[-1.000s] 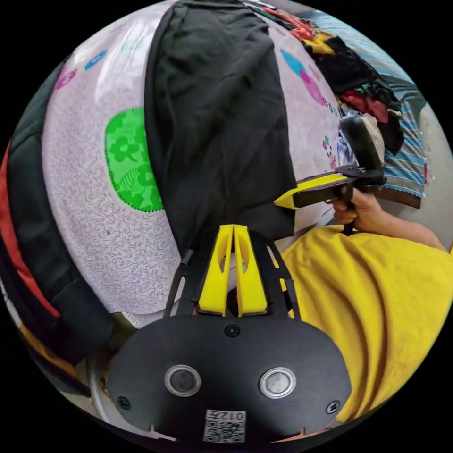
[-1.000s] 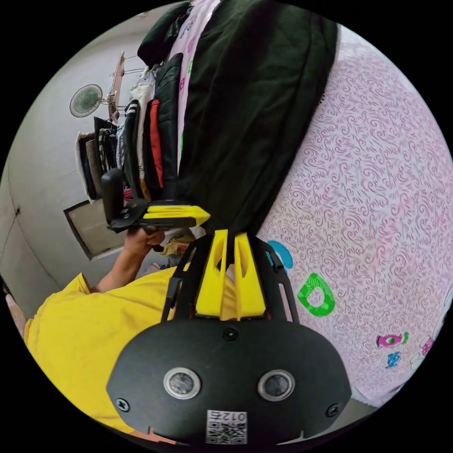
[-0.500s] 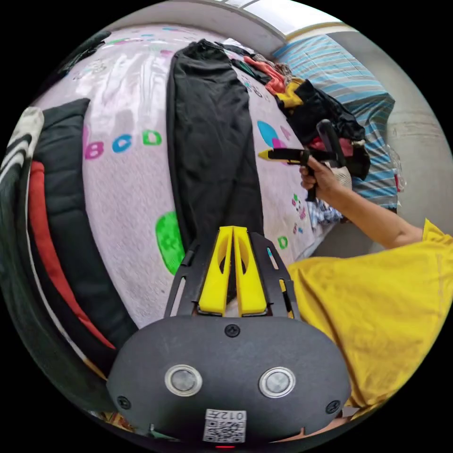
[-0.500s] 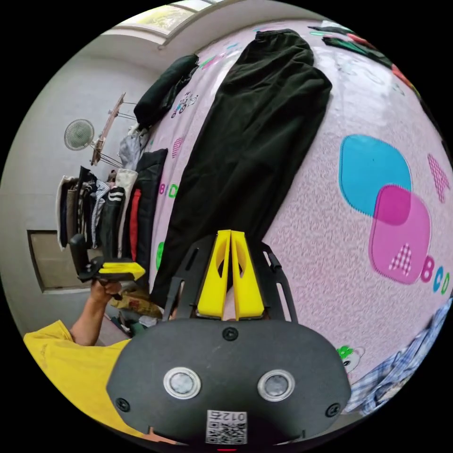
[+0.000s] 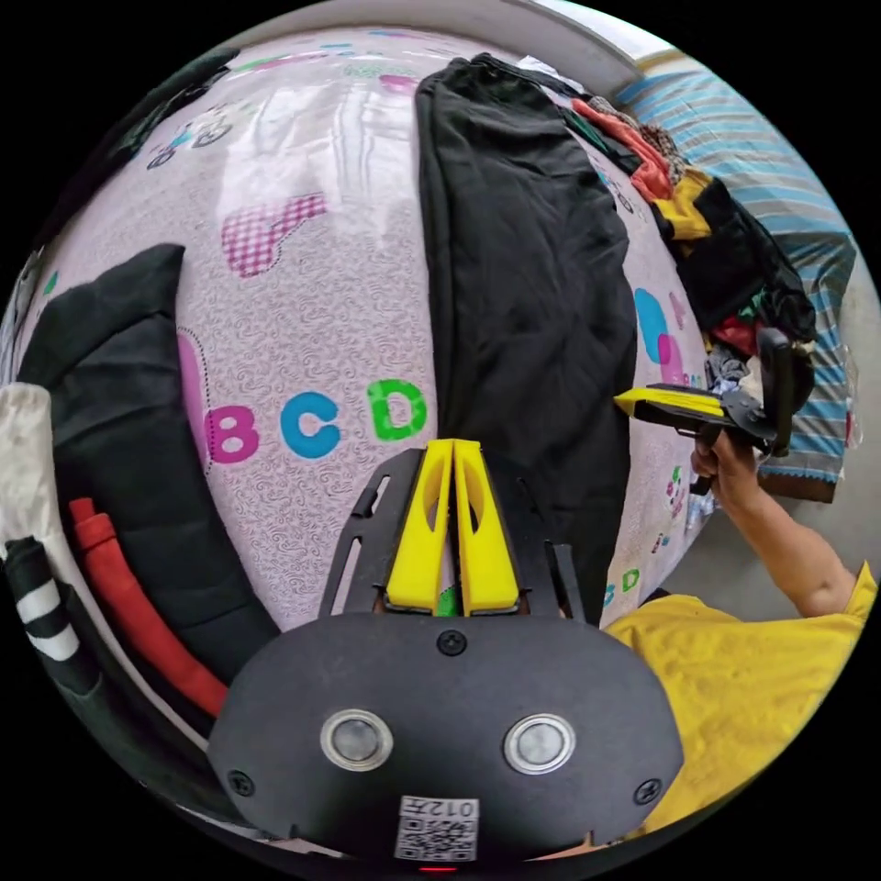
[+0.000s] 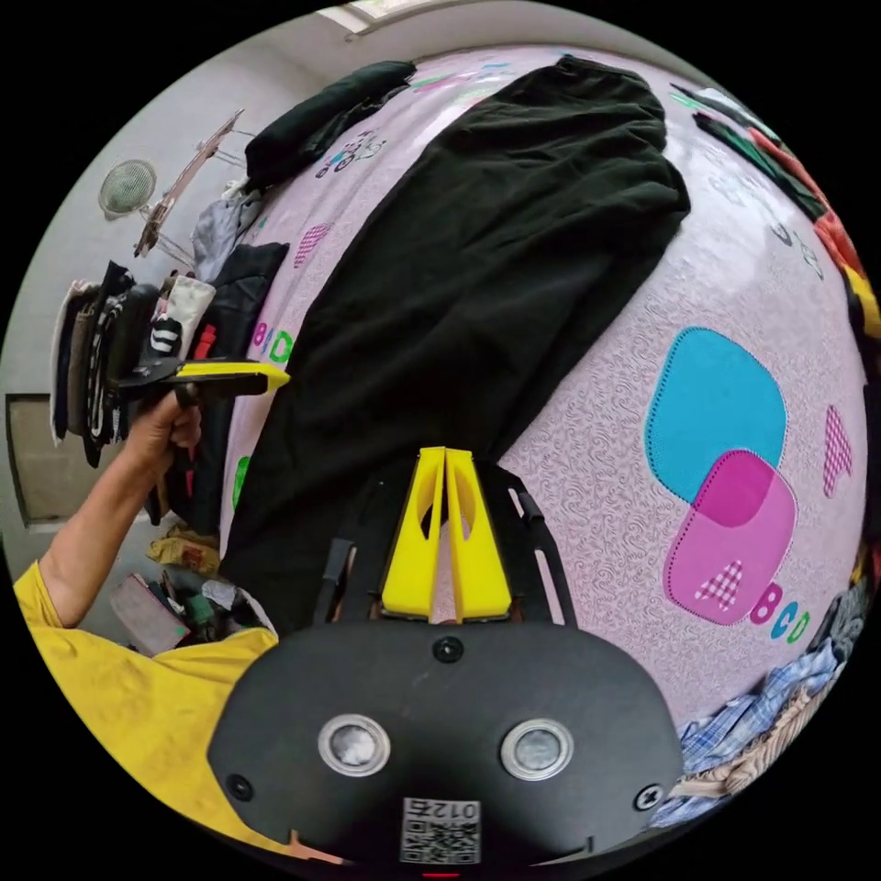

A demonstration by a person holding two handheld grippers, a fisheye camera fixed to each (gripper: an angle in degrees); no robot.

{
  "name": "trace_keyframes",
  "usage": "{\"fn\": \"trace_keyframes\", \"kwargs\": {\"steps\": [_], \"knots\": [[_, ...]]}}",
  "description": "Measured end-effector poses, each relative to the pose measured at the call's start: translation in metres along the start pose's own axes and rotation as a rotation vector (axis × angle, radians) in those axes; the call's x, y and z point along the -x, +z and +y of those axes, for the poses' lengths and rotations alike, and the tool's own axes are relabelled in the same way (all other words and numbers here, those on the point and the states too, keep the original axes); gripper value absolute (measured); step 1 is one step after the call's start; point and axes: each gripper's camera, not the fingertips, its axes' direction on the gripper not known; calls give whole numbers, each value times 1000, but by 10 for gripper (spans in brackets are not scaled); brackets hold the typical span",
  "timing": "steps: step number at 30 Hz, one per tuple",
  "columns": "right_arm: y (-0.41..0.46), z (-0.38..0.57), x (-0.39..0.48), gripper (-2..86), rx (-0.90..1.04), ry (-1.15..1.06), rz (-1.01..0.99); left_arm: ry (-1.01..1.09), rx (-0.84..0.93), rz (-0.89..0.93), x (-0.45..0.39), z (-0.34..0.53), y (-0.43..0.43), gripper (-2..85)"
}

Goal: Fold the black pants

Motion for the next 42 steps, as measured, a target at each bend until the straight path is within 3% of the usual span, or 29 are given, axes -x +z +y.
{"fn": "trace_keyframes", "kwargs": {"steps": [3,8,15,21,24,29,35,38,42], "knots": [[-11,4,-24,5,-13,58,-76,-71,-55,35,10,-3,-13,5],[-56,-10,-69,29,-212,150,-137,-4,-206,24,-11,-40,-51,7],[-74,-58,-145,59,-271,351,-290,22,-69,18,-20,-149,-33,16],[-76,-82,-164,11,-205,338,-210,109,40,-195,-35,-197,-20,2],[-90,-74,-173,5,-275,327,-172,82,-6,-127,-20,-204,-29,1],[-83,-66,-199,10,-226,367,-318,49,31,107,8,-212,-20,3],[-122,-77,-218,24,-339,284,-140,18,-237,8,-7,-212,-70,4],[-125,-93,-242,34,-353,342,-300,134,-153,70,-33,-239,-56,4],[-114,-99,-274,57,-379,539,-524,143,-91,22,-46,-271,-31,4]]}}
